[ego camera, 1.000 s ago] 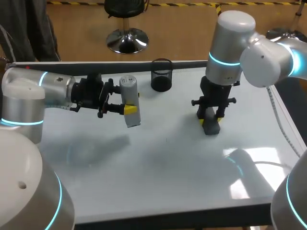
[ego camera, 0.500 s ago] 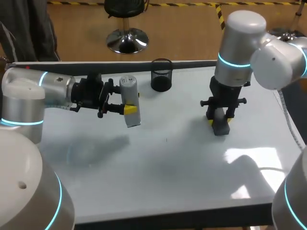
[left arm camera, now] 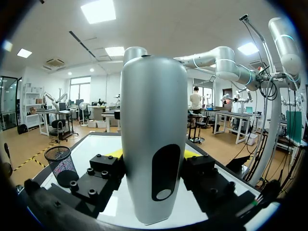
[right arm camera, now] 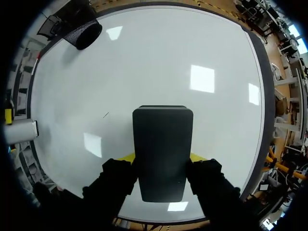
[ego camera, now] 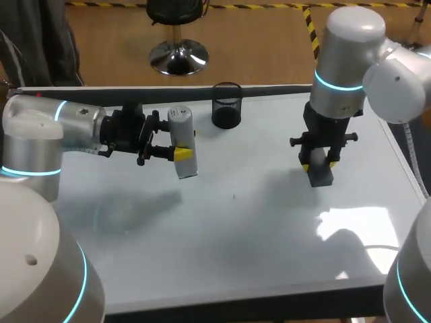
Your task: Pick up the inspection probe, press it on each red-marked spot on the whiteboard one by one, put down the probe, pick up the eraser, and wipe off all the red marks.
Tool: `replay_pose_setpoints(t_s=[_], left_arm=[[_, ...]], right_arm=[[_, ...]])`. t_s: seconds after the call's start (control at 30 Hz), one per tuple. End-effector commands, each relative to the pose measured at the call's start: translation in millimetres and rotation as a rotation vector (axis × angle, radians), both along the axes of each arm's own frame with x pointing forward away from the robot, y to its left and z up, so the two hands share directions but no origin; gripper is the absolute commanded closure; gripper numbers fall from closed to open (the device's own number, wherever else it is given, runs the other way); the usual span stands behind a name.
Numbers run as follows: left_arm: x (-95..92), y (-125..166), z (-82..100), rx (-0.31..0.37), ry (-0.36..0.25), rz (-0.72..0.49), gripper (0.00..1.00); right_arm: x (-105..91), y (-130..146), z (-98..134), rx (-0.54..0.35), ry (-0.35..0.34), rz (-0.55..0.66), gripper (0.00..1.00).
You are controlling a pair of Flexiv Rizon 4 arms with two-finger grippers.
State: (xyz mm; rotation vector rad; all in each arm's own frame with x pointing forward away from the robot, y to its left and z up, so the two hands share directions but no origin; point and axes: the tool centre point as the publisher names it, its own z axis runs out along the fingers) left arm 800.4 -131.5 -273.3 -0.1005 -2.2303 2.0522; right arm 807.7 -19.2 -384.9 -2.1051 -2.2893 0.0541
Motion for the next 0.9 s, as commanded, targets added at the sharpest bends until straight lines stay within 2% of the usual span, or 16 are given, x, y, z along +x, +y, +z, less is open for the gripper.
replay_pose_setpoints(t_s=[0.03,0.4,0.9], left_arm=[[-1.2,0,1.1,-0.002,-0.002,0.003,1.00],[-1.2,0,1.1,-0.002,-0.002,0.003,1.00],[-1.2,0,1.1,-0.002,-0.002,0.003,1.00]], right_arm=[[-5.1,-7,7,-0.005,-0.009,-0.002,1.00],[-9.9,-24,12,-0.047,-0.006,-0.001,1.00],[-11.2,-47,-5,-0.088,0.017,-0.021,1.00]])
